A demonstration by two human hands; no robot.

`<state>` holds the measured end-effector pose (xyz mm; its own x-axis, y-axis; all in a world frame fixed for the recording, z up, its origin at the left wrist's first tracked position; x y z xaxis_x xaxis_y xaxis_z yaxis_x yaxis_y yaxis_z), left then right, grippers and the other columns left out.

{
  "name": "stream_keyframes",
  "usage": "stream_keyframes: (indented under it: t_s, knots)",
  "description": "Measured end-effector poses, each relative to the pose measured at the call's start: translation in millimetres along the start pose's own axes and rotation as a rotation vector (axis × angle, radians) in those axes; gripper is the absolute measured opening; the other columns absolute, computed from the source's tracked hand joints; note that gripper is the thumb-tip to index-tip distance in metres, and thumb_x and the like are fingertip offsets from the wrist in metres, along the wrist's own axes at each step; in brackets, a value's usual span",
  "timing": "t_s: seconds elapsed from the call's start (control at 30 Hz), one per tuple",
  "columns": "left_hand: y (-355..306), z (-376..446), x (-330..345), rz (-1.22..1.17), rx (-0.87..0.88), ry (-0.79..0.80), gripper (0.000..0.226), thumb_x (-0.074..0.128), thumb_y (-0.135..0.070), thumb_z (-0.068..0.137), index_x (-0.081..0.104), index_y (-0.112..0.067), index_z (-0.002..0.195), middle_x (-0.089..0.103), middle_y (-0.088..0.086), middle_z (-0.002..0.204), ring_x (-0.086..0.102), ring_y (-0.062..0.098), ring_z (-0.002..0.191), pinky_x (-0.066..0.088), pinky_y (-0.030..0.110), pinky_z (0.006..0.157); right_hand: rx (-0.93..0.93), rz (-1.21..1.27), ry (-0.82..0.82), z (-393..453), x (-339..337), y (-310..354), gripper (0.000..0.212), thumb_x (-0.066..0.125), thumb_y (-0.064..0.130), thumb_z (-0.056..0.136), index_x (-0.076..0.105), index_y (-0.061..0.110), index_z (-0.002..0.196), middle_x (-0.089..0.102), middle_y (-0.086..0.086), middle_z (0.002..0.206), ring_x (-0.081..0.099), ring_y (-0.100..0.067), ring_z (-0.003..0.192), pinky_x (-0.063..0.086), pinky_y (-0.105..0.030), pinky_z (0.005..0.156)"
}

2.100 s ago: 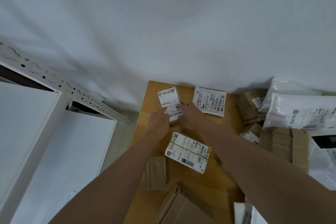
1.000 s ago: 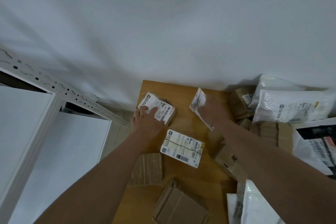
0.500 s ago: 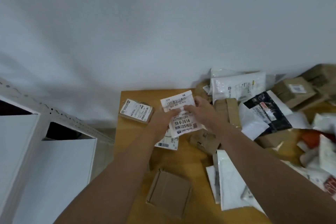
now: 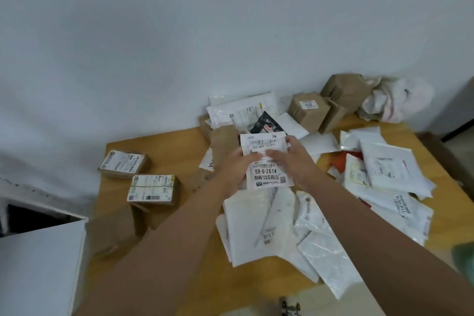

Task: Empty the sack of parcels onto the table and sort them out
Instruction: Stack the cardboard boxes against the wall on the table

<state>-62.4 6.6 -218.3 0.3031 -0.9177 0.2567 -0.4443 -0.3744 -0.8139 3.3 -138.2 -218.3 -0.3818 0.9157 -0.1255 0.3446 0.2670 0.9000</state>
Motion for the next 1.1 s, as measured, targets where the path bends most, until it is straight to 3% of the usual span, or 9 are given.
stream_keyframes:
  t_s: [0.2, 0.33, 0.47, 0.57, 0.67, 0.77, 0.9, 1.0, 1.1]
  knots:
    - [65, 6, 89, 0.163, -0.099, -0.169, 0.007, 0.053, -0.016, 0.097, 0.06, -0.015, 0.097, 0.064, 0.003, 0.083, 0.062, 0.016, 0.072, 0.05, 0.027, 0.069, 0.201, 0.393, -0.322, -7, -127, -78, 0.047, 0.07, 0.007, 0.085, 0.043, 0.009, 0.124, 0.063, -0.019, 0.113, 0.068, -0.037, 0.092, 0.058, -0.055, 0.073]
    - [101, 5, 95, 0.216, -0.147, -0.294, 0.011, 0.051, -0.016, 0.097, 0.061, -0.012, 0.094, 0.06, 0.005, 0.082, 0.059, 0.015, 0.068, 0.048, 0.023, 0.063, 0.351, 0.106, -0.473, -5, -163, -117, 0.067, 0.065, 0.021, 0.092, 0.025, 0.01, 0.145, 0.053, -0.012, 0.126, 0.056, -0.03, 0.107, 0.046, -0.04, 0.084]
    - [114, -4, 68, 0.252, -0.167, -0.444, 0.014, 0.049, -0.017, 0.097, 0.061, -0.011, 0.094, 0.062, 0.006, 0.085, 0.059, 0.016, 0.071, 0.049, 0.03, 0.075, 0.283, -0.347, -0.503, 0, -151, -119, 0.077, 0.063, 0.027, 0.09, 0.019, 0.008, 0.151, 0.032, -0.019, 0.15, 0.035, -0.039, 0.134, 0.034, -0.049, 0.107]
    - [117, -15, 43, 0.269, -0.144, -0.563, 0.015, 0.049, -0.018, 0.097, 0.062, -0.012, 0.093, 0.063, 0.006, 0.085, 0.059, 0.014, 0.068, 0.048, 0.029, 0.07, 0.038, -0.633, -0.446, -3, -117, -113, 0.06, 0.062, 0.024, 0.087, 0.04, 0.006, 0.14, 0.04, -0.019, 0.141, 0.038, -0.039, 0.127, 0.036, -0.05, 0.101]
    - [108, -26, 13, 0.28, -0.111, -0.653, 0.018, 0.049, -0.019, 0.097, 0.061, -0.007, 0.1, 0.062, 0.004, 0.083, 0.058, 0.012, 0.068, 0.045, 0.02, 0.061, -0.325, -0.721, -0.265, -3, -65, -90, 0.035, 0.044, 0.027, 0.086, 0.06, 0.004, 0.106, 0.056, -0.016, 0.11, 0.05, -0.031, 0.1, 0.04, -0.039, 0.08]
    - [95, -39, -29, 0.469, -0.092, -0.781, 0.019, 0.048, -0.018, 0.098, 0.063, -0.006, 0.098, 0.064, 0.007, 0.091, 0.058, 0.015, 0.077, 0.048, 0.021, 0.067, -0.39, -0.699, 0.049, -11, 0, -67, 0.01, 0.048, 0.019, 0.09, 0.052, 0.012, 0.083, 0.055, -0.003, 0.082, 0.051, -0.021, 0.075, 0.038, -0.033, 0.064]
    - [81, -60, -96, 0.639, -0.062, -0.954, 0.014, 0.048, -0.019, 0.096, 0.06, -0.015, 0.102, 0.06, 0.003, 0.106, 0.055, 0.016, 0.091, 0.045, 0.026, 0.073, -0.422, -1.002, 0.403, -20, 79, -72, 0.018, 0.047, 0.023, 0.094, 0.05, 0.018, 0.078, 0.057, -0.001, 0.079, 0.057, -0.021, 0.076, 0.045, -0.034, 0.066]
    - [83, -74, -167, 0.926, -0.099, -1.007, 0.038, 0.051, -0.02, 0.09, 0.052, -0.019, 0.128, 0.048, 0.011, 0.131, 0.043, 0.031, 0.121, 0.039, 0.045, 0.102, -0.678, -1.113, 0.443, -20, 147, -86, 0.009, 0.066, 0.013, 0.081, 0.059, 0.018, 0.078, 0.062, -0.003, 0.077, 0.061, -0.023, 0.072, 0.047, -0.028, 0.062]
    - [76, -85, -223, 1.045, -0.2, -0.962, 0.051, 0.051, -0.027, 0.086, 0.041, -0.025, 0.136, 0.031, 0.013, 0.146, 0.025, 0.038, 0.135, 0.025, 0.056, 0.11, -0.662, -1.19, 0.243, -3, 195, -86, 0.019, 0.057, 0.021, 0.082, 0.065, 0.013, 0.097, 0.066, -0.01, 0.102, 0.062, -0.031, 0.098, 0.049, -0.042, 0.086]
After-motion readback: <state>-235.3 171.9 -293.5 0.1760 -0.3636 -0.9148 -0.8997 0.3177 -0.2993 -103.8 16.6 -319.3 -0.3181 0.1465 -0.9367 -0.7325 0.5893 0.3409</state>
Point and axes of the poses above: each hand's wrist, its own z-axis towards the middle knuckle, its own x-axis out of the palm, y = z × x, the point moved 1 cm from there along z, towards the middle knuckle
